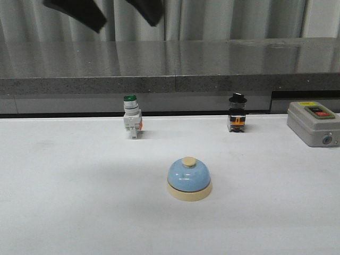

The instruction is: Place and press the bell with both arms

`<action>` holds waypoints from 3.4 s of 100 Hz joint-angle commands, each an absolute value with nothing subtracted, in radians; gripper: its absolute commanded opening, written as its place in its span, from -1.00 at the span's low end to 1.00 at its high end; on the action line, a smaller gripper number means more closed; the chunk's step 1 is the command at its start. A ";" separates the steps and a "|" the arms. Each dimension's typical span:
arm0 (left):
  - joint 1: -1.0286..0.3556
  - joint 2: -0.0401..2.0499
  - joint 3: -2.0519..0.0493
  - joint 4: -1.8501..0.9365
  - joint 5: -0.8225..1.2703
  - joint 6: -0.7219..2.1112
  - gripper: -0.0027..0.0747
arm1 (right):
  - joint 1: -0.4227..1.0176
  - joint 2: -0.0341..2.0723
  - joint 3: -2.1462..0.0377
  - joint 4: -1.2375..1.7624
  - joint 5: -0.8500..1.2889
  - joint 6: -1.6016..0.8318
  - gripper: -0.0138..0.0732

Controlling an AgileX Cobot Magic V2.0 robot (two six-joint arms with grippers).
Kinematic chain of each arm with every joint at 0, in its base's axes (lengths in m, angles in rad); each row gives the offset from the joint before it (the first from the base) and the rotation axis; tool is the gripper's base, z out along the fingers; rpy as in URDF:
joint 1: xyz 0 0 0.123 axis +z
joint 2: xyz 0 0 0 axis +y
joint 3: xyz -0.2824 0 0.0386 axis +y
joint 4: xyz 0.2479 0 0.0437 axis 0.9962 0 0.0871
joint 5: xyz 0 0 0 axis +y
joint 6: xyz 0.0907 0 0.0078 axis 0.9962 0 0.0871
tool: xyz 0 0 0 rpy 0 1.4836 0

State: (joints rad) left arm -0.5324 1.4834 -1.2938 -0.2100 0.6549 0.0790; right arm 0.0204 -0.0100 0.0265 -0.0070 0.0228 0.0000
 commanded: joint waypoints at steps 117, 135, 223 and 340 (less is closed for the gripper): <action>-0.091 0.449 -0.664 -0.216 0.374 0.071 -0.14 | 0.014 -0.028 0.012 -0.016 -0.061 -0.007 -0.82; -0.091 0.397 -0.634 -0.216 0.372 0.071 -0.66 | 0.014 -0.028 0.012 -0.016 -0.061 -0.007 -0.82; -0.091 0.394 -0.632 -0.216 0.372 0.071 -0.98 | 0.014 -0.028 0.012 -0.016 -0.061 -0.007 -0.82; -0.093 -0.034 0.043 0.013 -0.130 -0.046 -0.98 | 0.014 -0.028 0.012 -0.016 -0.061 -0.007 -0.82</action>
